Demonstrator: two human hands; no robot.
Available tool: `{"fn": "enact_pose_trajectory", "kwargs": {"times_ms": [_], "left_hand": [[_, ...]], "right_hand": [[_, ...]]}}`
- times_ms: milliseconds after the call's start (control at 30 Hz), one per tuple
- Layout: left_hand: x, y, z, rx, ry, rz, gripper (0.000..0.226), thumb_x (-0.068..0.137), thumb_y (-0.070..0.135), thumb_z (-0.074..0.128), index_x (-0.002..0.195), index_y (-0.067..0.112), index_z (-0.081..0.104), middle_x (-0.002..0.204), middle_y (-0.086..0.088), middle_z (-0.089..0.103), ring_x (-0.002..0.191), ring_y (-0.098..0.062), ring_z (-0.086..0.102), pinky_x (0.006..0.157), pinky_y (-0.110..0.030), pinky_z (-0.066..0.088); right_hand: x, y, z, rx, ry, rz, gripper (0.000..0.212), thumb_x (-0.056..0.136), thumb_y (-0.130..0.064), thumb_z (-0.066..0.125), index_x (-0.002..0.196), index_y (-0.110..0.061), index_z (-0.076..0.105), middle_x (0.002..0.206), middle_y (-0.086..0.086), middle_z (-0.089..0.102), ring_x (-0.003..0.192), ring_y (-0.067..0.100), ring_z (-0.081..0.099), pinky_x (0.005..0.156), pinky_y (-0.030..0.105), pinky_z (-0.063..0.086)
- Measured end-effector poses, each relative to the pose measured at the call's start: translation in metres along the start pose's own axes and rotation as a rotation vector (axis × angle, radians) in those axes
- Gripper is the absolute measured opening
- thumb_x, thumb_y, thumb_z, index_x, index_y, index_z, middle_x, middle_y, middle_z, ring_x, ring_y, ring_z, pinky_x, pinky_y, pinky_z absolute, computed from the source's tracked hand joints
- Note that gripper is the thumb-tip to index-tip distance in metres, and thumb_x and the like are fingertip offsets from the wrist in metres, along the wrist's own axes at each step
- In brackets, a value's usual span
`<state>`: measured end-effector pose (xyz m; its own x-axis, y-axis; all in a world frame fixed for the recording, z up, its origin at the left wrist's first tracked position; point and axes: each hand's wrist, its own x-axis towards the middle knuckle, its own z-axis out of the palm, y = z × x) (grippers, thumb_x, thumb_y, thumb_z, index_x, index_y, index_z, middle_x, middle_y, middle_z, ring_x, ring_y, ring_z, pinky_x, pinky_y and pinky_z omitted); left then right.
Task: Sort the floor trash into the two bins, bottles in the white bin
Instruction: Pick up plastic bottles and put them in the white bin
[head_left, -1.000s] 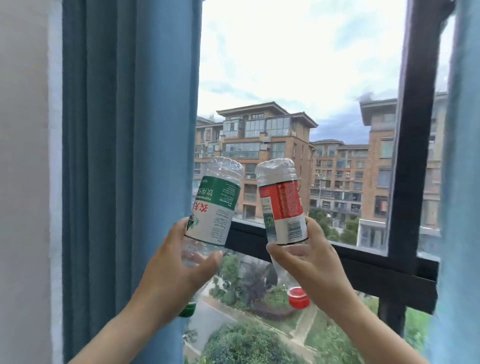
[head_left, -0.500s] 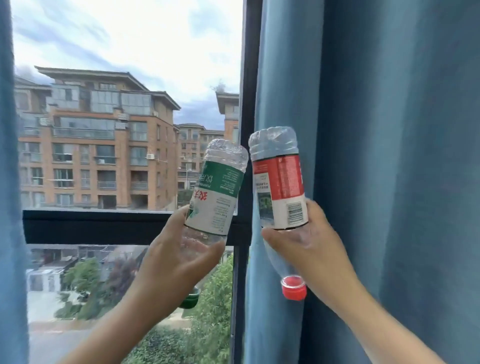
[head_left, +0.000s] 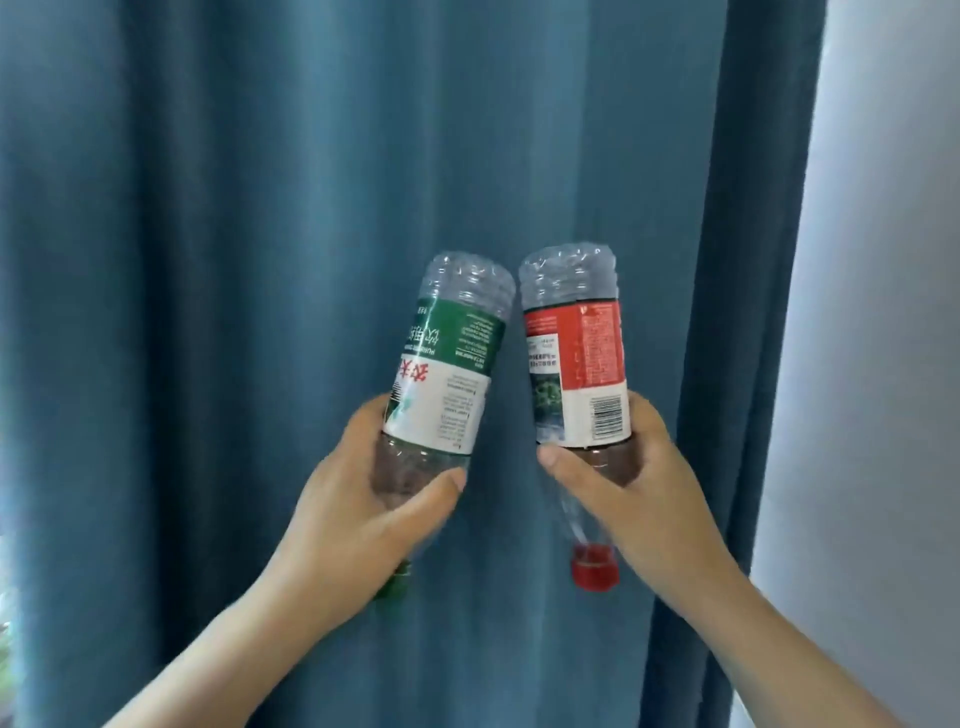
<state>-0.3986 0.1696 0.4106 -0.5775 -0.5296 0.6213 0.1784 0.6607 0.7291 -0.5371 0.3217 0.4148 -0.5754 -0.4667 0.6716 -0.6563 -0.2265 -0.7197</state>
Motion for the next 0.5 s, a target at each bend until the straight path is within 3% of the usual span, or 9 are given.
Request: {"fn": "enact_pose_trajectory", "kwargs": {"times_ms": [233,367,500], "left_hand": [[0.011,0.022,0.141,-0.156,-0.186,0.002,0.039,0.081,0.028,0.07,0.099,0.051,0.045,0.092,0.047,0.058,0.083,0.022,0.057,0.058,0.005,0.039],[0.012,0.022,0.211,-0.231,-0.297,-0.039,0.046,0.081,0.032,0.069,0.109,0.054,0.041,0.094,0.048,0.055,0.085,0.024,0.055,0.058,0.002,0.041],[0.013,0.014,0.27,-0.268,-0.407,-0.083,0.048,0.08,0.031,0.071,0.115,0.049,0.043,0.093,0.037,0.063,0.083,0.02,0.057,0.057,0.004,0.04]], "right_hand": [[-0.012,0.045,-0.121,-0.176,0.138,0.14,0.049,0.067,-0.055,0.068,0.106,-0.057,0.038,0.094,-0.048,0.049,0.089,-0.024,0.052,0.058,0.001,0.044],[-0.027,0.074,-0.177,-0.246,0.227,0.217,0.053,0.079,-0.043,0.071,0.121,-0.045,0.04,0.105,-0.037,0.051,0.094,-0.008,0.056,0.056,0.003,0.045],[-0.044,0.103,-0.218,-0.279,0.3,0.287,0.053,0.079,-0.038,0.073,0.123,-0.039,0.044,0.109,-0.029,0.058,0.094,-0.008,0.06,0.062,0.002,0.047]]}}
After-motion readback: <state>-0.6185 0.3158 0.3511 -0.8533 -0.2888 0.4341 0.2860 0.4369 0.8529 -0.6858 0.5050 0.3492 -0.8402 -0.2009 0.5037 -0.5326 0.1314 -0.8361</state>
